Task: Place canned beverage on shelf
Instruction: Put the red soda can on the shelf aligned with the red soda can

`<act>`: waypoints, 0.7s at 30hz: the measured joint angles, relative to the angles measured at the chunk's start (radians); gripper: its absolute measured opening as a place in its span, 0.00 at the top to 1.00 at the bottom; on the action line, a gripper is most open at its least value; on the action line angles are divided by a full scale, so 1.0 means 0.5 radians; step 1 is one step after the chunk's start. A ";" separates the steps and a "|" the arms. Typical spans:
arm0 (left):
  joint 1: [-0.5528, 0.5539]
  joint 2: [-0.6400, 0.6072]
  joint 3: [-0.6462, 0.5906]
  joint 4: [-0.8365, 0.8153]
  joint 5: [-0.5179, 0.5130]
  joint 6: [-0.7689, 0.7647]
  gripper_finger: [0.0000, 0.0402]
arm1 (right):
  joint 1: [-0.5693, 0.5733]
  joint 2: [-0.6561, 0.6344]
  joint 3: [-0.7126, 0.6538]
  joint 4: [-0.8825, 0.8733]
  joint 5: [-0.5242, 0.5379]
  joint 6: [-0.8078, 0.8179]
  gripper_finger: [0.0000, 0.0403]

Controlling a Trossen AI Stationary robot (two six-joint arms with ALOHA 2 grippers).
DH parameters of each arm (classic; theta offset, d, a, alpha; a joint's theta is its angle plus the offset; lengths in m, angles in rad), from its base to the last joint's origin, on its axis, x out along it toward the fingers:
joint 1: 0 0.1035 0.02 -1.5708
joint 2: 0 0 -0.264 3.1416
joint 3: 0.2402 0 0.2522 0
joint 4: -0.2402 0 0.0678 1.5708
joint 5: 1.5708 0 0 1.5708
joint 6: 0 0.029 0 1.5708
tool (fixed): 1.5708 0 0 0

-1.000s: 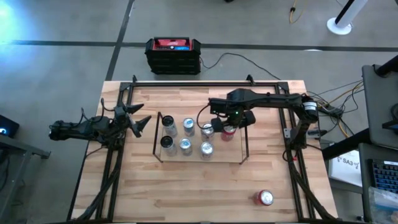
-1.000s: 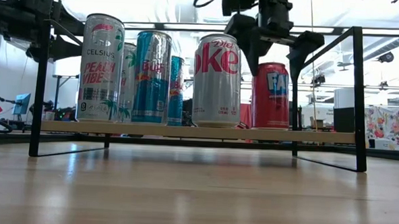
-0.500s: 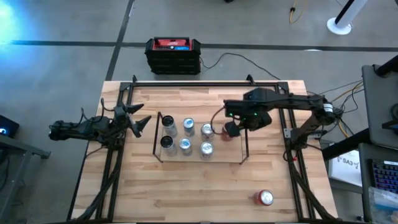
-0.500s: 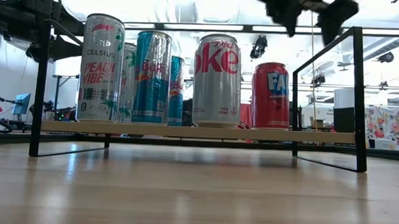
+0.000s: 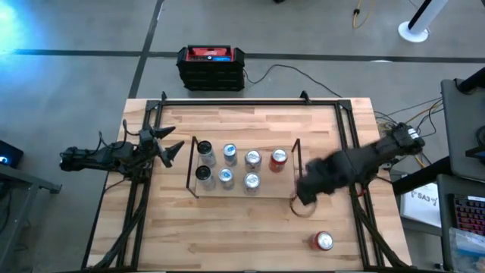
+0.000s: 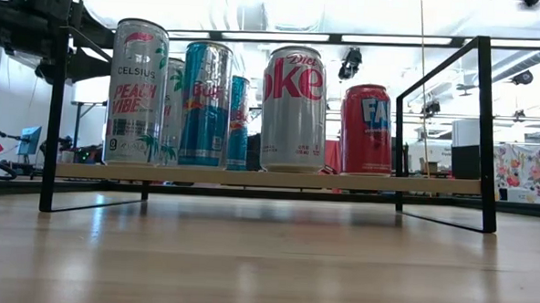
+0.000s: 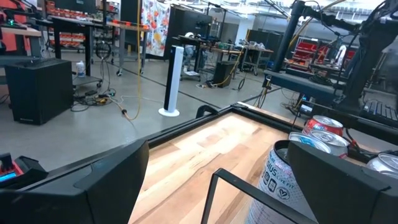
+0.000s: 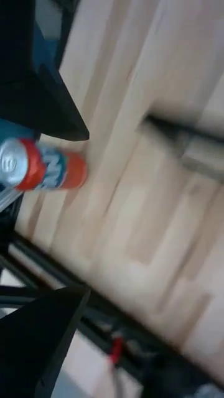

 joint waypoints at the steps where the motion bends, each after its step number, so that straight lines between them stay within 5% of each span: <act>1: 0.000 0.000 0.000 -0.001 0.000 0.000 0.08 | 0.087 -0.001 -0.046 0.008 -0.010 0.096 0.05; 12: 0.000 0.000 0.000 -0.001 0.000 0.000 0.08 | 0.967 -0.002 -0.232 0.412 0.145 0.912 0.05; 21: 0.000 0.000 0.000 0.000 0.000 0.000 0.08 | 1.159 0.044 -0.257 0.492 0.375 0.988 0.05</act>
